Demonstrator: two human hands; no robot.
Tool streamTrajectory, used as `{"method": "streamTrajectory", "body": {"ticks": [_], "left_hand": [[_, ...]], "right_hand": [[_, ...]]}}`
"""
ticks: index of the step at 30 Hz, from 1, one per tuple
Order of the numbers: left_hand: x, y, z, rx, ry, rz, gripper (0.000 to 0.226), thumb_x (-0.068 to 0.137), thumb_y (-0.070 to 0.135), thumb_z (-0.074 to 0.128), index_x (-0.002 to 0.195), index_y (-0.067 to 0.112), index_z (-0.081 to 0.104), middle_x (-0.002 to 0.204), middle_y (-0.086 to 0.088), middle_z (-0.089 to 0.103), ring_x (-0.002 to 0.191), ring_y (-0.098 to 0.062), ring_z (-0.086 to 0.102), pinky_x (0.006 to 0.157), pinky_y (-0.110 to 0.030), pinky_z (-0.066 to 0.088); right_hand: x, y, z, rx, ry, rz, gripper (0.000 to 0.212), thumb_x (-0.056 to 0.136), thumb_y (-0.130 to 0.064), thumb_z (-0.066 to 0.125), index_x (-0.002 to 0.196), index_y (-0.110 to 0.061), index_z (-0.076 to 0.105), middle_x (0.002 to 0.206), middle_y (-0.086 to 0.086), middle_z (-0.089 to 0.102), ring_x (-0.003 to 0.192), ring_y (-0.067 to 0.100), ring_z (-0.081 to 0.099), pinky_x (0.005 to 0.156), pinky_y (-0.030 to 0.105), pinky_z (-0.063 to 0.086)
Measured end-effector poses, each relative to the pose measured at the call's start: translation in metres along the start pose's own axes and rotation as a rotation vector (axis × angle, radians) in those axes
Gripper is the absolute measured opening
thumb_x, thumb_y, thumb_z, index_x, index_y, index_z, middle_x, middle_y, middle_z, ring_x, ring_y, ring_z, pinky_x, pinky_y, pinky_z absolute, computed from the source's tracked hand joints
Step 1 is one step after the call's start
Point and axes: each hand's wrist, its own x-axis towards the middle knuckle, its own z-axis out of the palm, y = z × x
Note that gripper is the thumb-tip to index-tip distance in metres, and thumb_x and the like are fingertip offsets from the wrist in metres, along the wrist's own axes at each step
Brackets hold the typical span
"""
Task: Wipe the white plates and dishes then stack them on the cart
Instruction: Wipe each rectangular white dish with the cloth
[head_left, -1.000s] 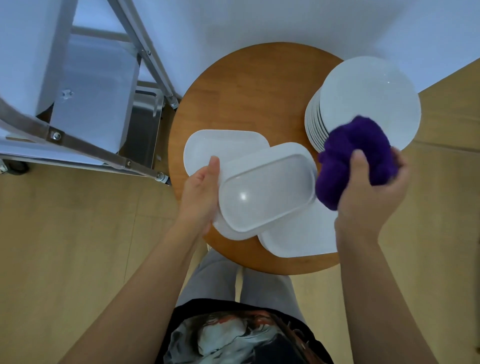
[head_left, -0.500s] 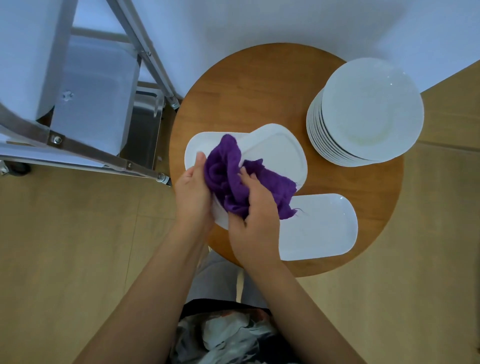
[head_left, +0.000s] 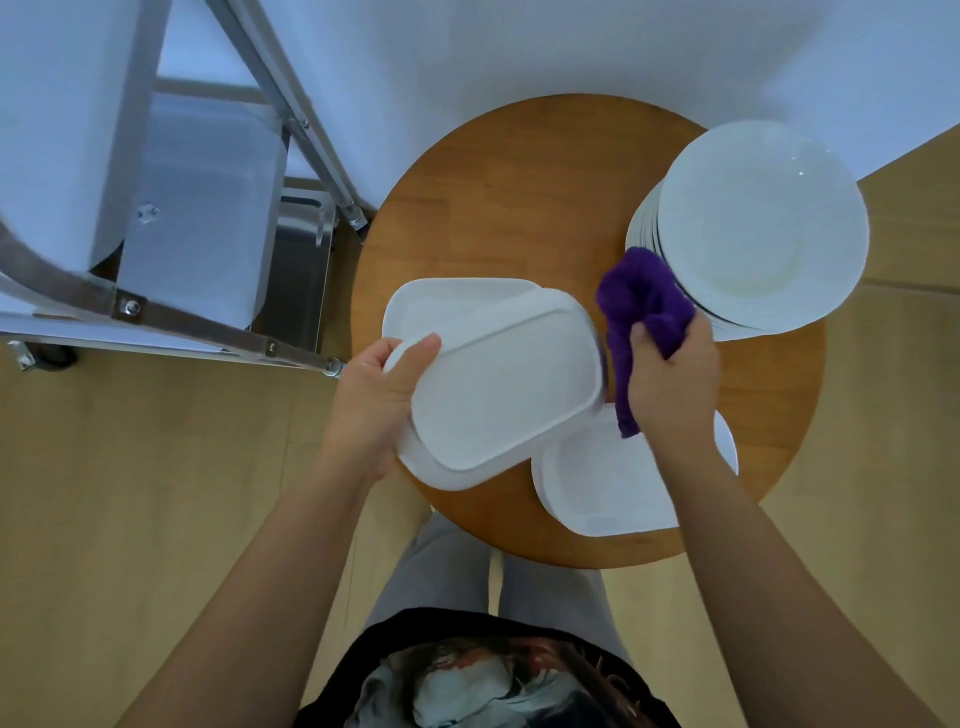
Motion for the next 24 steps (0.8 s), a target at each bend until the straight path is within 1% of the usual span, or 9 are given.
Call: {"method": "streamTrajectory", "body": {"ticks": [3, 5, 8, 10, 13, 15, 17, 21, 24], "left_hand": [[0.011, 0.006, -0.01, 0.091, -0.059, 0.104, 0.009, 0.09, 0.034, 0.059, 0.092, 0.025, 0.062, 0.079, 0.014, 0.07, 0.073, -0.004, 0.067, 0.053, -0.017, 0.052], [0.019, 0.009, -0.012, 0.209, -0.09, 0.175, 0.003, 0.091, 0.032, 0.059, 0.09, 0.029, 0.061, 0.079, 0.019, 0.067, 0.074, 0.001, 0.065, 0.055, -0.015, 0.052], [0.028, 0.01, -0.011, 0.486, -0.095, 0.328, 0.003, 0.091, 0.031, 0.059, 0.092, 0.03, 0.057, 0.086, 0.014, 0.061, 0.082, -0.008, 0.061, 0.063, -0.02, 0.053], [0.032, 0.009, -0.01, 0.707, -0.104, 0.466, 0.006, 0.092, 0.033, 0.057, 0.093, 0.027, 0.055, 0.081, 0.011, 0.058, 0.077, -0.011, 0.058, 0.065, -0.027, 0.051], [0.037, 0.007, -0.007, 0.962, -0.175, 0.677, 0.014, 0.093, 0.029, 0.056, 0.092, 0.015, 0.062, 0.072, 0.003, 0.06, 0.068, -0.019, 0.058, 0.078, -0.038, 0.05], [0.043, 0.003, -0.004, 1.105, -0.243, 0.896, 0.015, 0.089, 0.017, 0.063, 0.091, 0.003, 0.068, 0.08, -0.009, 0.07, 0.075, -0.027, 0.066, 0.096, -0.051, 0.043], [0.05, -0.001, -0.003, 1.193, -0.29, 1.038, 0.011, 0.08, 0.006, 0.072, 0.087, -0.001, 0.07, 0.089, -0.017, 0.072, 0.083, -0.031, 0.069, 0.097, -0.059, 0.036], [0.065, -0.018, -0.011, 1.324, -0.418, 1.082, 0.019, 0.065, 0.001, 0.082, 0.079, 0.0, 0.07, 0.088, -0.02, 0.069, 0.082, -0.036, 0.068, 0.09, -0.068, 0.038], [0.079, -0.03, -0.02, 1.434, -0.453, 0.997, 0.024, 0.059, -0.003, 0.085, 0.079, 0.002, 0.072, 0.085, -0.017, 0.07, 0.08, -0.033, 0.068, 0.09, -0.068, 0.039]], "right_hand": [[0.004, 0.0, -0.002, 0.103, -0.008, 0.11, 0.029, 0.09, -0.014, 0.06, 0.117, -0.021, 0.051, 0.107, -0.003, 0.061, 0.1, 0.018, 0.061, 0.086, 0.035, 0.054], [0.002, 0.0, 0.0, 0.121, -0.016, 0.147, 0.033, 0.09, -0.013, 0.06, 0.122, -0.017, 0.052, 0.111, 0.001, 0.061, 0.103, 0.02, 0.061, 0.089, 0.041, 0.054], [-0.001, 0.004, 0.007, 0.175, -0.025, 0.208, 0.036, 0.09, -0.012, 0.061, 0.125, -0.015, 0.052, 0.115, 0.005, 0.061, 0.105, 0.025, 0.061, 0.091, 0.047, 0.052], [0.0, 0.005, 0.009, 0.226, -0.02, 0.254, 0.031, 0.09, -0.013, 0.061, 0.118, -0.023, 0.053, 0.113, 0.002, 0.062, 0.104, 0.025, 0.062, 0.091, 0.048, 0.052], [0.003, 0.007, 0.011, 0.303, -0.017, 0.318, 0.029, 0.09, -0.014, 0.062, 0.11, -0.032, 0.054, 0.11, -0.001, 0.064, 0.101, 0.026, 0.064, 0.09, 0.049, 0.052], [0.005, 0.007, 0.011, 0.331, -0.02, 0.343, 0.029, 0.09, -0.014, 0.062, 0.109, -0.033, 0.054, 0.11, -0.001, 0.064, 0.101, 0.027, 0.064, 0.089, 0.049, 0.053], [0.006, 0.008, 0.01, 0.319, -0.009, 0.342, 0.031, 0.09, -0.015, 0.062, 0.115, -0.031, 0.052, 0.109, -0.003, 0.063, 0.101, 0.024, 0.064, 0.087, 0.044, 0.054], [0.004, 0.011, 0.012, 0.227, 0.009, 0.252, 0.034, 0.09, -0.014, 0.061, 0.122, -0.021, 0.052, 0.107, -0.002, 0.062, 0.099, 0.019, 0.061, 0.077, 0.029, 0.053], [0.002, 0.015, 0.018, 0.168, -0.012, 0.214, 0.038, 0.091, -0.014, 0.06, 0.128, -0.017, 0.05, 0.11, 0.0, 0.059, 0.099, 0.017, 0.058, 0.069, 0.019, 0.047]]}}
